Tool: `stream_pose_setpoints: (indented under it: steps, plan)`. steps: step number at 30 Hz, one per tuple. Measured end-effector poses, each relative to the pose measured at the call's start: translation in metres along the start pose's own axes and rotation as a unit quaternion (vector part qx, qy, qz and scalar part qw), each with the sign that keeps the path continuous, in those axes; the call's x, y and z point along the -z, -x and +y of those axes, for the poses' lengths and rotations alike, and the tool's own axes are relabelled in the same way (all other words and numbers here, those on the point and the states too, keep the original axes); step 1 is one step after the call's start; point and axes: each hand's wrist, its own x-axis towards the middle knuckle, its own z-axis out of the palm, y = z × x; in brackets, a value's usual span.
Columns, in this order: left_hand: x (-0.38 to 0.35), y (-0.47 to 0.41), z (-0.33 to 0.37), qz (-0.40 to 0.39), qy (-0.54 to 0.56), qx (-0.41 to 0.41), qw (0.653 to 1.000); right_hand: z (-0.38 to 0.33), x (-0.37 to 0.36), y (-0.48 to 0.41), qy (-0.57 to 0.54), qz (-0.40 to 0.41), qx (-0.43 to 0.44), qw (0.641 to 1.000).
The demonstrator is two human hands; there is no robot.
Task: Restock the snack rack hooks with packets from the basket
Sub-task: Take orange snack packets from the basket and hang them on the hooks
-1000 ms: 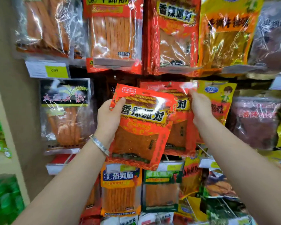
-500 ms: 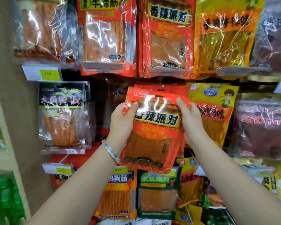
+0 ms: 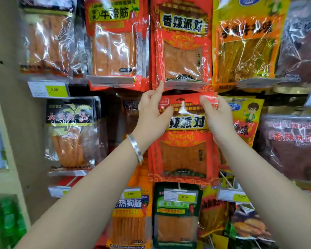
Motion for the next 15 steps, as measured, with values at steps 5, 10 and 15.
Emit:
stream_pose_setpoints:
  steps: [5, 10, 15]
  plan:
    - [-0.002, 0.0, -0.003, -0.01, 0.035, 0.007, 0.999, 0.003, -0.007, -0.014, 0.006, -0.004, -0.04, 0.999]
    - [-0.005, 0.001, -0.01, -0.012, 0.065, 0.01, 0.998, 0.02, -0.008, -0.017, 0.035, 0.001, -0.077, 0.996]
    - [-0.008, 0.008, -0.019, -0.013, 0.061, 0.01, 0.998, 0.032, -0.008, -0.013, 0.086, 0.038, -0.044, 0.995]
